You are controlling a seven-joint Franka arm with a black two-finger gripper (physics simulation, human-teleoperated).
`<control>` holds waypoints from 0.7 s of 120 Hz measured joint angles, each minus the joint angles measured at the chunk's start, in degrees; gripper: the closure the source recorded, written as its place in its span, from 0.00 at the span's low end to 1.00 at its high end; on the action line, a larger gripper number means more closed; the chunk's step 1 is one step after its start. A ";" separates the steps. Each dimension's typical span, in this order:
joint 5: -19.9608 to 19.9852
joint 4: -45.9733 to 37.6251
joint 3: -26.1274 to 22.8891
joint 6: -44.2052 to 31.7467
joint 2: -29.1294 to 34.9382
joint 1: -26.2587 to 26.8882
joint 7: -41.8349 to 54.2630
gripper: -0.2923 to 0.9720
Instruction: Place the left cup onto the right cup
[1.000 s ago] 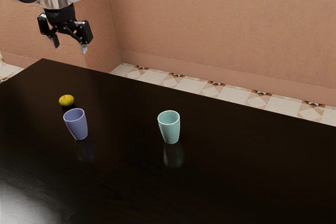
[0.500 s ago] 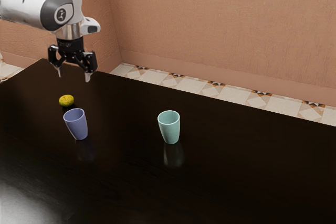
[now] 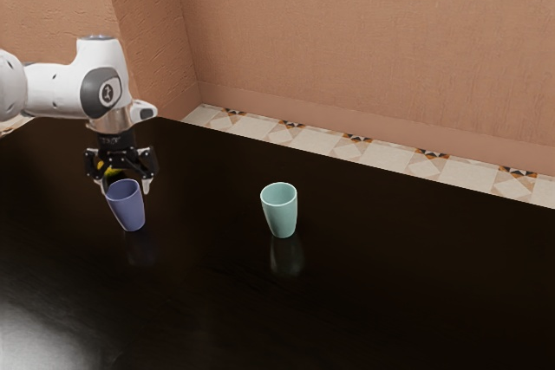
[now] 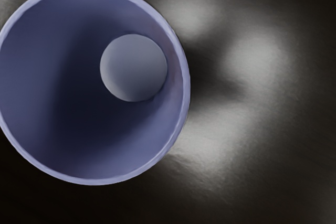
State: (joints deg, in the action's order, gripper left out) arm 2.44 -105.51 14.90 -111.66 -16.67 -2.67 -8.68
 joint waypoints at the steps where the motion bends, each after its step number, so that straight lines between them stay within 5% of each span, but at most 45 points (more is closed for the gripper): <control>1: 0.01 -0.01 0.01 -0.25 -0.12 -0.02 0.08 0.23; 84: 0.00 2.72 0.03 -13.12 -8.47 -0.22 5.63 0.23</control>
State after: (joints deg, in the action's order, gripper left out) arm 2.43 -102.79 14.94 -124.78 -25.14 -2.89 -3.06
